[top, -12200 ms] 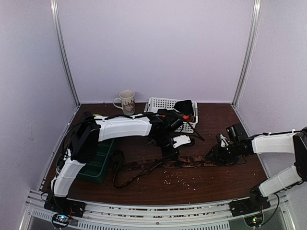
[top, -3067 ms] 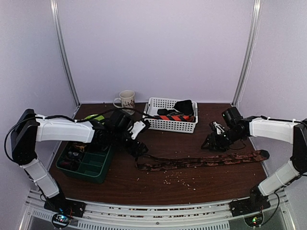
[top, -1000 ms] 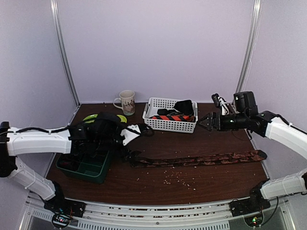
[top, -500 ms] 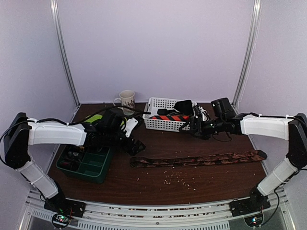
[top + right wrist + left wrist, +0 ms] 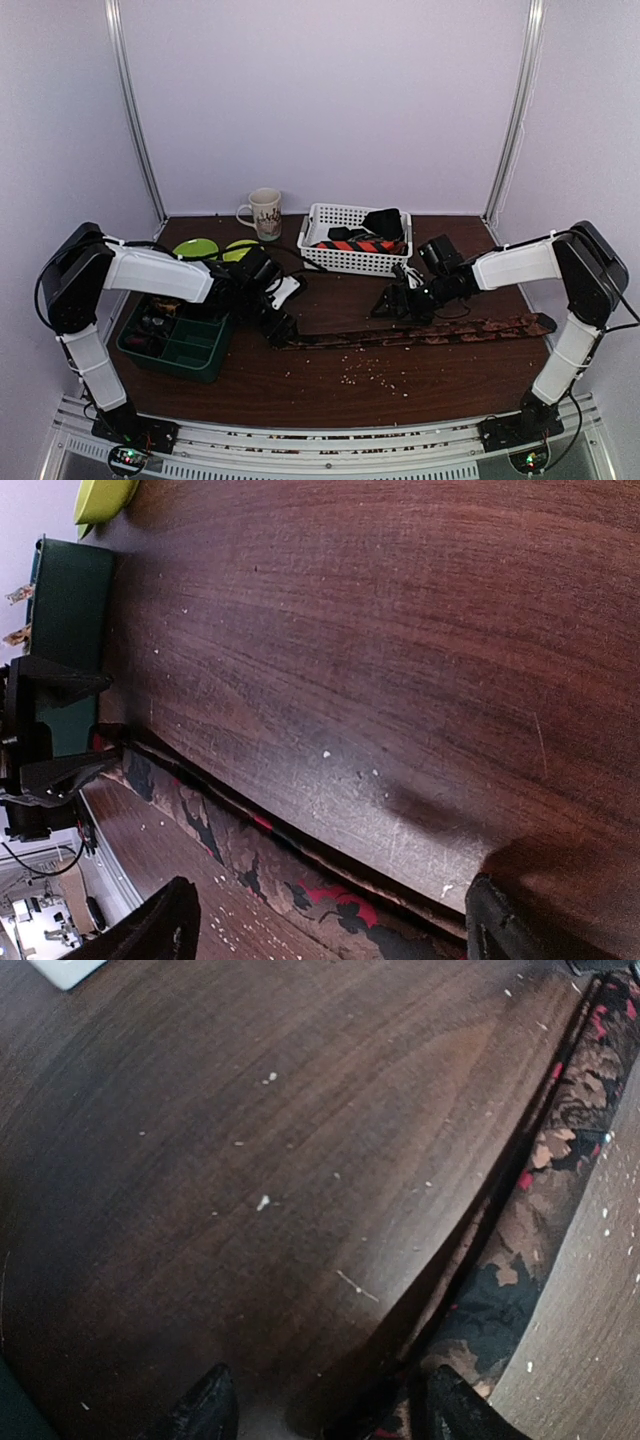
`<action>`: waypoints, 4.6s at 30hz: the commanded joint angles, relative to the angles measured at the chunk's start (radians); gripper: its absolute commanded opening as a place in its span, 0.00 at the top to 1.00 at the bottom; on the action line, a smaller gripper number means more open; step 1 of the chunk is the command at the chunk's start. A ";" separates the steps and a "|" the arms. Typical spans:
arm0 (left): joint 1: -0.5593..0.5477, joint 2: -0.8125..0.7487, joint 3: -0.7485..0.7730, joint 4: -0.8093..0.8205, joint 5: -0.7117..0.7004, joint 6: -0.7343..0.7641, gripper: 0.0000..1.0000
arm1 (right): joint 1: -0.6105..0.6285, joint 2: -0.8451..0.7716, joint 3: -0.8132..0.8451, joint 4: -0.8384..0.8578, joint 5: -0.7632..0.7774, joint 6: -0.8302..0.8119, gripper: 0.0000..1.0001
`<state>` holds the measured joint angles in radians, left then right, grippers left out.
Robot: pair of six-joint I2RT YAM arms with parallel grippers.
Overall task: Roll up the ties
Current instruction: Adjust the tie at the center of the board, then smooth out the tie at the center of the board.
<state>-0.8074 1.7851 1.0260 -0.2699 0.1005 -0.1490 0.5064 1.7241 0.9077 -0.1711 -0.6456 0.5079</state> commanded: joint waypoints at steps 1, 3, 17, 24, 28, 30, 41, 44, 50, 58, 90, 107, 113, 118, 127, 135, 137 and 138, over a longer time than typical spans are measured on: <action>-0.041 -0.003 0.003 -0.041 -0.043 0.067 0.35 | 0.017 -0.028 -0.022 -0.025 0.019 -0.035 0.10; -0.053 0.020 0.006 -0.055 -0.076 0.077 0.36 | 0.023 -0.039 -0.036 -0.039 0.021 -0.048 0.12; -0.070 -0.002 0.013 -0.049 -0.114 0.066 0.16 | 0.022 -0.170 -0.086 -0.052 0.078 -0.077 0.13; -0.029 -0.280 -0.014 0.024 -0.077 0.001 0.02 | 0.046 -0.324 -0.077 0.150 -0.046 0.097 0.00; 0.003 -0.375 -0.005 0.021 -0.105 -0.052 0.02 | 0.130 -0.266 -0.037 0.310 -0.056 0.237 0.01; 0.028 -0.427 -0.003 0.016 -0.108 -0.078 0.02 | 0.182 -0.203 -0.012 0.448 -0.059 0.318 0.00; 0.096 -0.586 0.004 -0.084 -0.134 -0.108 0.02 | 0.448 0.298 0.284 0.823 0.011 0.645 0.01; 0.097 -0.608 -0.013 -0.081 -0.141 -0.110 0.02 | 0.482 0.380 0.355 0.820 0.040 0.683 0.01; 0.097 -0.616 -0.023 -0.083 -0.150 -0.109 0.02 | 0.517 0.480 0.420 0.811 0.057 0.743 0.00; 0.097 -0.625 -0.042 -0.096 -0.163 -0.103 0.02 | 0.547 0.588 0.465 0.831 0.053 0.815 0.00; 0.097 -0.534 -0.008 -0.091 -0.156 -0.090 0.02 | 0.484 0.524 0.337 0.933 -0.002 0.865 0.00; 0.097 -0.515 0.000 -0.097 -0.160 -0.083 0.02 | 0.461 0.387 0.242 0.941 -0.014 0.833 0.00; 0.097 -0.512 -0.002 -0.097 -0.162 -0.080 0.02 | 0.429 0.391 0.173 0.965 -0.017 0.828 0.00; 0.097 -0.511 -0.001 -0.100 -0.163 -0.078 0.02 | 0.418 0.426 0.154 0.981 -0.013 0.819 0.00; 0.097 -0.503 0.006 -0.106 -0.159 -0.076 0.02 | 0.406 0.410 0.133 1.008 -0.022 0.840 0.01; 0.097 -0.481 0.014 -0.096 -0.139 -0.078 0.02 | 0.350 0.283 0.043 0.997 -0.026 0.817 0.00; 0.097 -0.477 0.015 -0.096 -0.139 -0.077 0.02 | 0.344 0.283 0.026 0.996 -0.026 0.810 0.00; 0.097 -0.477 0.017 -0.095 -0.140 -0.077 0.02 | 0.342 0.291 0.021 0.999 -0.026 0.807 0.00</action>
<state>-0.7147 1.2976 1.0088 -0.3763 -0.0502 -0.2367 0.8627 2.0323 0.9596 0.8074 -0.6682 1.3357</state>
